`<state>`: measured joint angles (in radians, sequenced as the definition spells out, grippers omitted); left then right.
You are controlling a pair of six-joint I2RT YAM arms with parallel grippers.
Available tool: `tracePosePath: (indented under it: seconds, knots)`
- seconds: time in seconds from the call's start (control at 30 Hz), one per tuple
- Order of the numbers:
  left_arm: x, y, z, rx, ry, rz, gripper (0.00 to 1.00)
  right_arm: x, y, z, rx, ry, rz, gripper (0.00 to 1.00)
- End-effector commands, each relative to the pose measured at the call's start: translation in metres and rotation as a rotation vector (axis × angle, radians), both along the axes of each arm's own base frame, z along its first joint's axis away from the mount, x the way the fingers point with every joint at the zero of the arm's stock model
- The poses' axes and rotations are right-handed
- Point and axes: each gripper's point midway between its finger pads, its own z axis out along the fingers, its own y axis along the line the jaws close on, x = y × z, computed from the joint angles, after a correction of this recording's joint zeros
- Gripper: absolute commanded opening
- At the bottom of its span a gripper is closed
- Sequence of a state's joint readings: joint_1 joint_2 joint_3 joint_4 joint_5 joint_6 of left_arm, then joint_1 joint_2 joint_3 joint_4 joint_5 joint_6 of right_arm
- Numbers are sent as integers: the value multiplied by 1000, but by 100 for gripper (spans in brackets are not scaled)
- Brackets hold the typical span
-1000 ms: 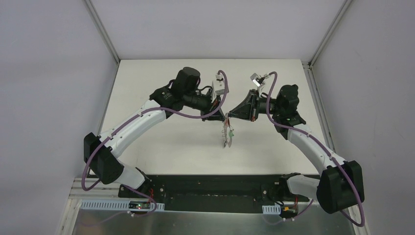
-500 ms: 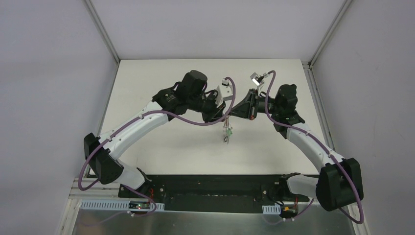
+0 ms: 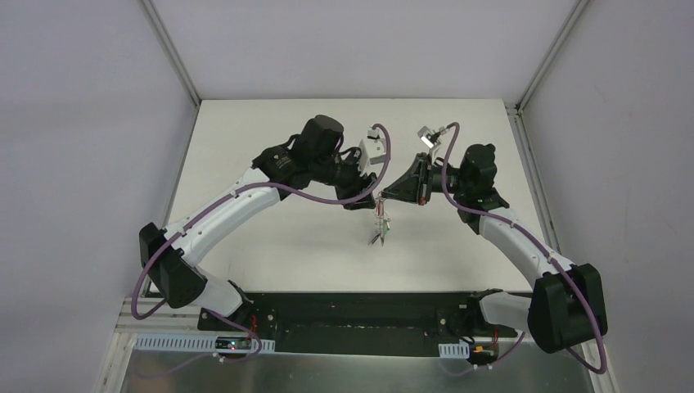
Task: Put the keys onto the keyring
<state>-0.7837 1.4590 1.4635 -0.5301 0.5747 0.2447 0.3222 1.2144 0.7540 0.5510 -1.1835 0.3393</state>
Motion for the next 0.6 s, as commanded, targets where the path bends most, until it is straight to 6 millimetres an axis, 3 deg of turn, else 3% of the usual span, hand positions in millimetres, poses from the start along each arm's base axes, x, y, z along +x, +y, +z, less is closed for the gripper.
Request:
tracePosePath:
  seconds: [0.0, 0.3, 0.57]
  knots:
    - [-2, -8, 29, -115, 37, -14, 49, -10, -3, 21, 38, -141, 43, 0]
    - [-8, -21, 20, -140, 142, -51, 46, -11, -4, 22, 40, -143, 43, 0]
    - [-4, -26, 22, -171, 191, -48, 37, -11, -4, 21, 40, -140, 42, 0]
